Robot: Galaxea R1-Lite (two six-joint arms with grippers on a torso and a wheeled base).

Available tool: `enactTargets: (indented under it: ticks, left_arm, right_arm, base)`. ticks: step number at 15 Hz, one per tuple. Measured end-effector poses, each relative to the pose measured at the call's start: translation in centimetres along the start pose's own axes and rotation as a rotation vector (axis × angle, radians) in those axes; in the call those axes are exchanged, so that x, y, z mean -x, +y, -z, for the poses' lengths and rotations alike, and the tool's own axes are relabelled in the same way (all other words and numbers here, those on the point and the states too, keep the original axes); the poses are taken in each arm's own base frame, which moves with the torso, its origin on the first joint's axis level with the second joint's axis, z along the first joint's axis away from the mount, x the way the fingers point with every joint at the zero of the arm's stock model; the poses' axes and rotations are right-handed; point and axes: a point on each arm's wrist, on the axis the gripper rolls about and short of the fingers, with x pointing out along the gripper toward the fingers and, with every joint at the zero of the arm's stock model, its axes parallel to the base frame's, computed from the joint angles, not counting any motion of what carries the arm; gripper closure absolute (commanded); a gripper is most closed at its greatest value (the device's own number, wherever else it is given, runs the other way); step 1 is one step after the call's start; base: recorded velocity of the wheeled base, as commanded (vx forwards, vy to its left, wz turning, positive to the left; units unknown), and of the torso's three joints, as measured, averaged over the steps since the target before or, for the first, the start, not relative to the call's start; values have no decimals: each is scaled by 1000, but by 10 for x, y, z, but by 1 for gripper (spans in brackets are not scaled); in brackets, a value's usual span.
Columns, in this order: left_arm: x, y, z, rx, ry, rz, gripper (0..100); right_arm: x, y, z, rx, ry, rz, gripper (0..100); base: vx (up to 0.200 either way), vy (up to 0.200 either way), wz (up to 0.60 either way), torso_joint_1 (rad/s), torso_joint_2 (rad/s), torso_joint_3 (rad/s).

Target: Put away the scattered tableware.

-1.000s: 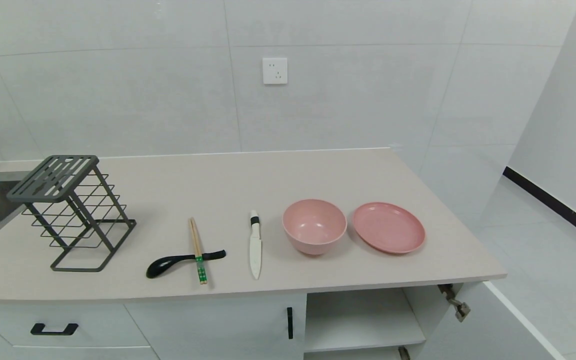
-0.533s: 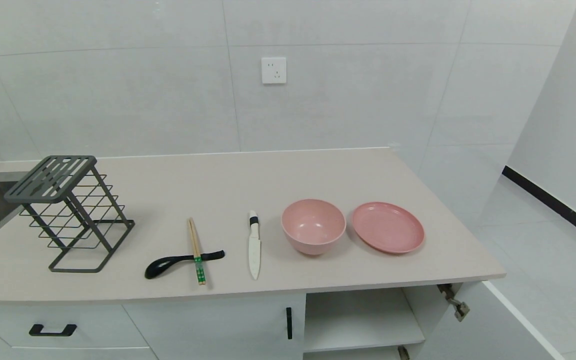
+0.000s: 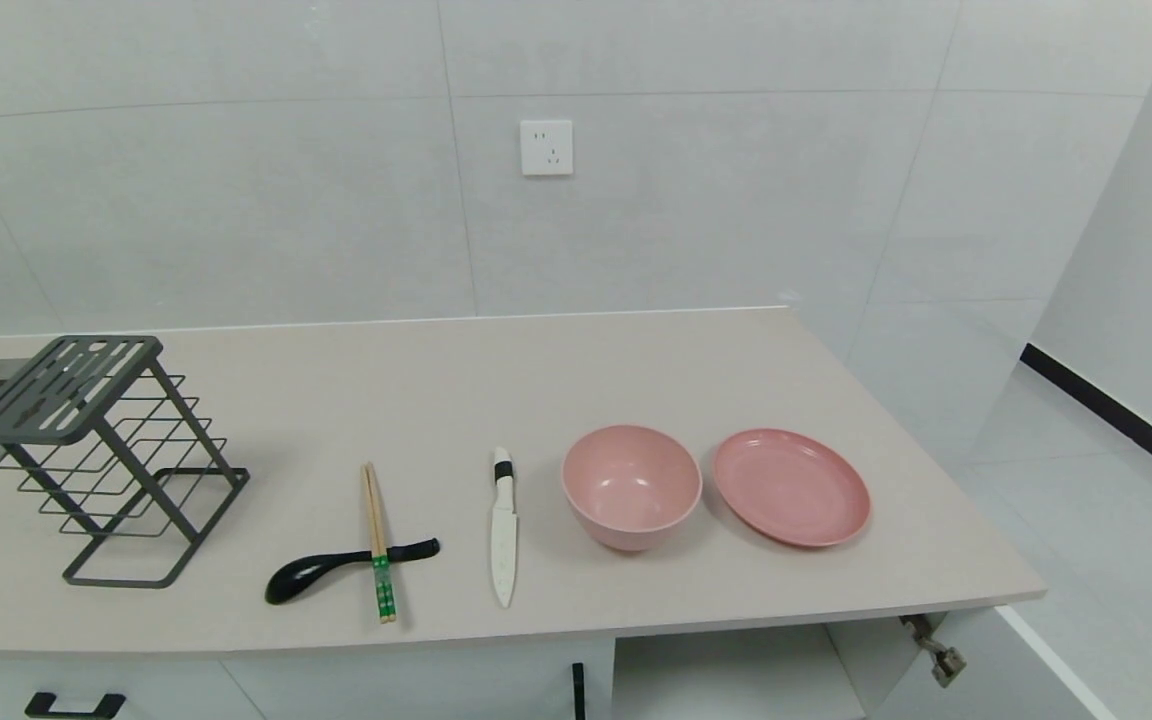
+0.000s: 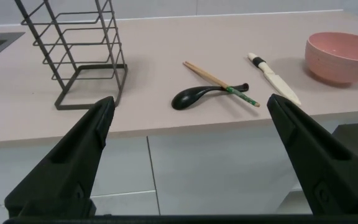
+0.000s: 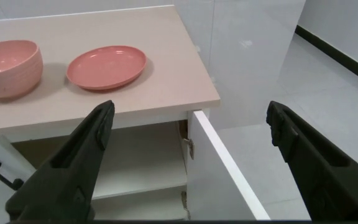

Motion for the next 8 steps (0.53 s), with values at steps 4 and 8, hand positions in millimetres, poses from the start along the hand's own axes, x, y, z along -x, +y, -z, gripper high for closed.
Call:
enactTargets:
  ticks: [4,8]
  left_arm:
    - [0,0,0,0,0,1,0]
    - [0,0,0,-7,1,1,0]
  right_arm:
    - [0,0,0,0,1,1,0]
    - [0,0,0,-3,-1,-2,0]
  base:
    - [0,0,0,0,0,0]
    - [0,0,0,0,0,0]
